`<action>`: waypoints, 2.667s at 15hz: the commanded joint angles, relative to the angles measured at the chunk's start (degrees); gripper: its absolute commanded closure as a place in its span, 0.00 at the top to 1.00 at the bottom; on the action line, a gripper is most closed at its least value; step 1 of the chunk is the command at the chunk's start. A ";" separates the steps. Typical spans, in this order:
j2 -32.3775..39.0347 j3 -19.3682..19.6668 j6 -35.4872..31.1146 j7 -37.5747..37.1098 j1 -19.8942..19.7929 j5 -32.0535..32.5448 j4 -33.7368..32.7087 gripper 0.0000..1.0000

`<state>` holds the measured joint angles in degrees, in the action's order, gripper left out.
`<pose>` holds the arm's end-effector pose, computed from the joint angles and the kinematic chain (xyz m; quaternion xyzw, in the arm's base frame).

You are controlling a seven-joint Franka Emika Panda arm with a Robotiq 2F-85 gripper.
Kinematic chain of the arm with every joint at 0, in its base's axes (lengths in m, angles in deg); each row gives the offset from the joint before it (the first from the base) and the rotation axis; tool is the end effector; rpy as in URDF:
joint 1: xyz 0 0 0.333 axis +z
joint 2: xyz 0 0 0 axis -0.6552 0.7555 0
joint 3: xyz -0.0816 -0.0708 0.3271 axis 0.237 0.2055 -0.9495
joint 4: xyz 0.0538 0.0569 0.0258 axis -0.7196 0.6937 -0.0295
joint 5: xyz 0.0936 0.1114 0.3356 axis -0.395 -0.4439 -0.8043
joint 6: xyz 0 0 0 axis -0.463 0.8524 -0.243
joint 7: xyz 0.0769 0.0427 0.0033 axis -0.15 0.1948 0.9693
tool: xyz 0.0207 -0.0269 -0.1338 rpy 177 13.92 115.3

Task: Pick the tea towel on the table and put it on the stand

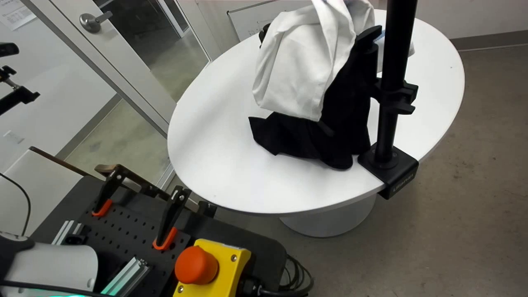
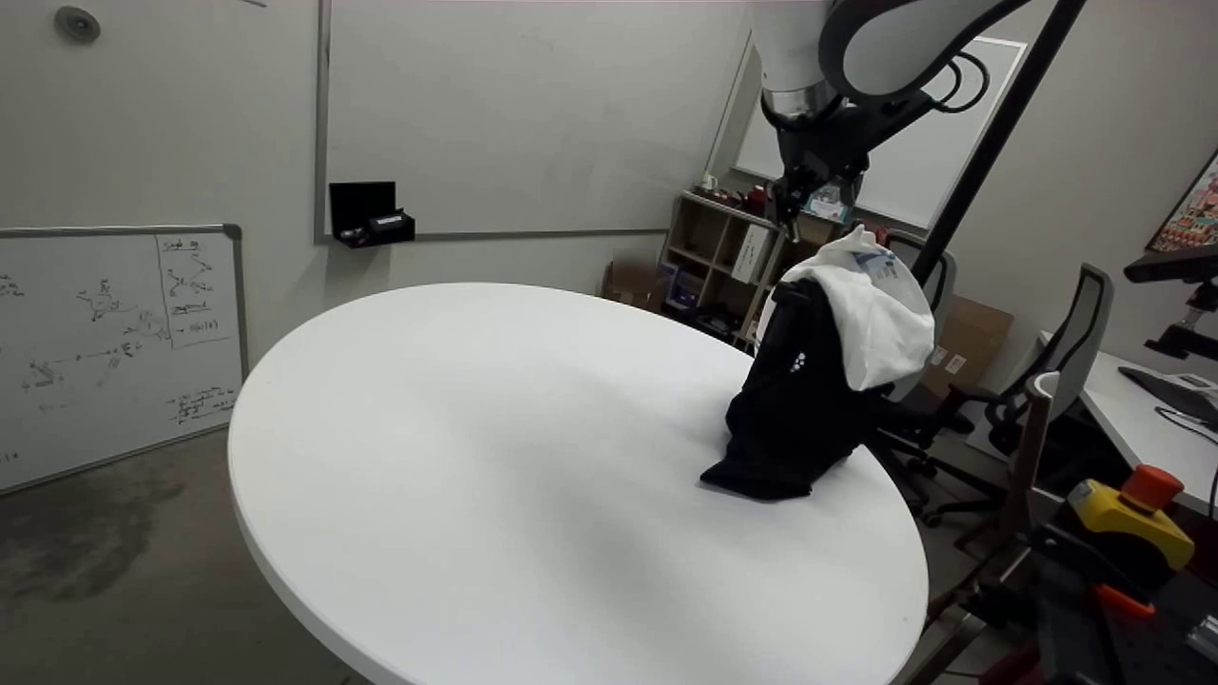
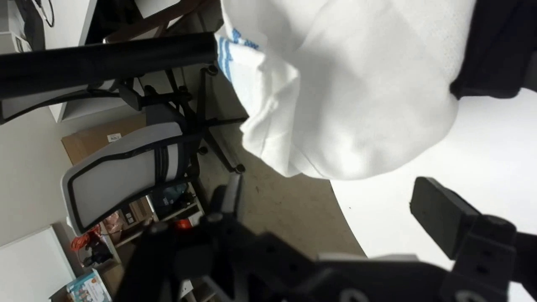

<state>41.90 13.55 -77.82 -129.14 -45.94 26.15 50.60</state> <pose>0.5821 -0.1974 0.3292 0.8920 -0.2301 -0.0233 0.3884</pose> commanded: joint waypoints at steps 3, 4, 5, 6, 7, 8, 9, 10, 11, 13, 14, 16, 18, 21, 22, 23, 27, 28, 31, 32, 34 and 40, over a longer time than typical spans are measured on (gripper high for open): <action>-8.74 -3.09 -6.03 8.12 1.57 -2.50 9.27 1.00; -10.25 -3.71 -7.61 9.52 1.85 -3.37 11.52 1.00; -11.43 -4.35 -9.21 10.96 2.21 -4.29 13.71 1.00; -12.69 -4.95 -10.76 12.61 2.46 -5.60 16.01 1.00; -13.92 -5.50 -12.28 14.27 2.71 -7.16 18.49 1.00; -14.76 -5.98 -13.91 15.99 2.98 -8.79 20.50 1.00; -16.03 -6.47 -16.07 17.35 3.51 -9.58 23.39 1.00; -16.69 -6.92 -17.72 19.08 3.97 -10.26 25.16 1.00; -17.60 -7.55 -19.70 20.48 4.50 -11.22 27.47 1.00; -18.76 -8.76 -23.30 23.84 5.54 -13.60 30.85 1.00; -19.04 -9.46 -24.90 25.97 6.11 -15.15 32.10 1.00; -16.46 -8.22 -22.27 21.77 6.67 -12.73 29.09 1.00; -16.36 -8.06 -22.20 21.58 6.81 -12.71 28.92 1.00; -16.31 -7.54 -22.20 21.60 6.53 -12.67 28.81 1.00; -16.31 -7.54 -22.20 21.60 6.54 -12.67 28.81 1.00; -16.31 -7.54 -22.20 21.60 6.55 -12.67 28.81 1.00; -17.11 -7.28 -23.51 21.41 6.22 -12.88 29.73 1.00; -17.55 -7.05 -23.76 21.72 5.91 -13.34 30.06 1.00; -19.57 -5.53 -23.88 21.09 4.80 -13.30 31.18 1.00; -20.58 -4.80 -23.83 20.70 4.19 -13.36 31.77 1.00; -22.33 -3.38 -24.04 19.86 2.81 -13.59 32.93 1.00; -24.29 0.27 -24.60 19.45 -2.19 -14.31 33.78 1.00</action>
<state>19.32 12.56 -100.67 -109.01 -46.47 13.53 82.84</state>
